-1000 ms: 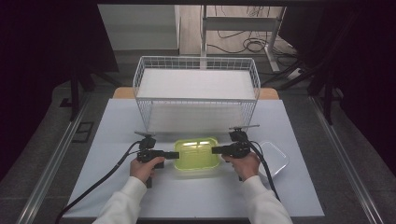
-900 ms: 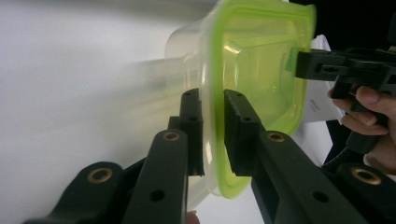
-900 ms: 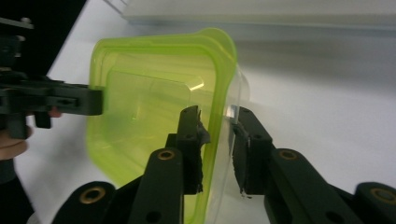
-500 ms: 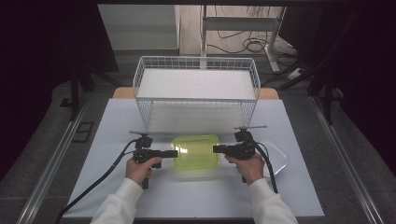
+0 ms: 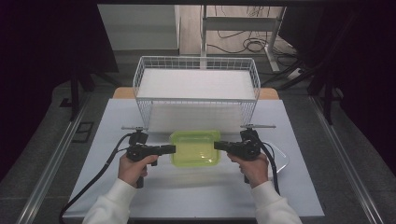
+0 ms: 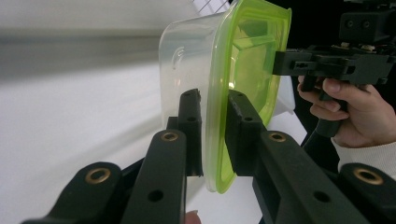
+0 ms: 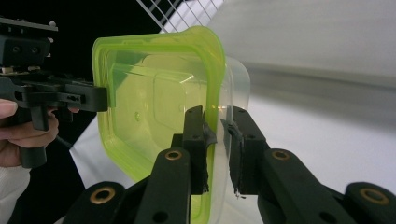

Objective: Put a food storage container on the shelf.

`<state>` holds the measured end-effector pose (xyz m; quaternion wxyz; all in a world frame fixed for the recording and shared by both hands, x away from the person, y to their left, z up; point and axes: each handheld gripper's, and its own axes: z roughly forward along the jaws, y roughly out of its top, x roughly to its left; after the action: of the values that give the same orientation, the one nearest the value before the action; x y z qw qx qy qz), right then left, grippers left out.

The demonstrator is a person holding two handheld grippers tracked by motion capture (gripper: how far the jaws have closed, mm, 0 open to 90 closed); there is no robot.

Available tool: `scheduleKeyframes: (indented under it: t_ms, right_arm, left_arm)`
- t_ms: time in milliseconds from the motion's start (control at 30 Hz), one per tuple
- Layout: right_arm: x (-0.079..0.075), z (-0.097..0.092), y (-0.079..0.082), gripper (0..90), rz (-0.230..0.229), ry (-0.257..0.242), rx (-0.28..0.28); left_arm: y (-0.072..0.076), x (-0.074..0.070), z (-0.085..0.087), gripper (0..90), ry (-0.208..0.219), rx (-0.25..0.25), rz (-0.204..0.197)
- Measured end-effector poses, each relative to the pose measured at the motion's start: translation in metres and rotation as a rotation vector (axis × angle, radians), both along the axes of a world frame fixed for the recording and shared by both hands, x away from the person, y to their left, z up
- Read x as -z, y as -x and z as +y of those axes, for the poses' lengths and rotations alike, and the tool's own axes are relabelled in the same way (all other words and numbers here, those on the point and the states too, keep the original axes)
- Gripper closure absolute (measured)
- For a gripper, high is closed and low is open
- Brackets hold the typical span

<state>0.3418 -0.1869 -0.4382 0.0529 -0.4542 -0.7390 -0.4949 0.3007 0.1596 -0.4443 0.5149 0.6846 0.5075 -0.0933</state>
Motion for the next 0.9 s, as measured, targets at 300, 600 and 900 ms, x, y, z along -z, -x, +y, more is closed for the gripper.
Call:
scheduleKeyframes:
  t_ms: [300,600,900]
  right_arm:
    - [-0.03,-0.003,0.013,77.9,-0.084,-0.017,-0.003]
    - [-0.057,0.0,0.015,77.8,-0.153,-0.032,-0.006]
    - [-0.077,0.005,0.009,77.6,-0.194,-0.043,-0.014]
  left_arm:
    - [0.012,-0.031,-0.001,77.7,-0.017,0.004,-0.088]
    - [0.009,-0.055,0.004,77.8,-0.002,-0.002,-0.133]
    - [0.002,-0.072,0.009,78.0,0.002,-0.004,-0.159]
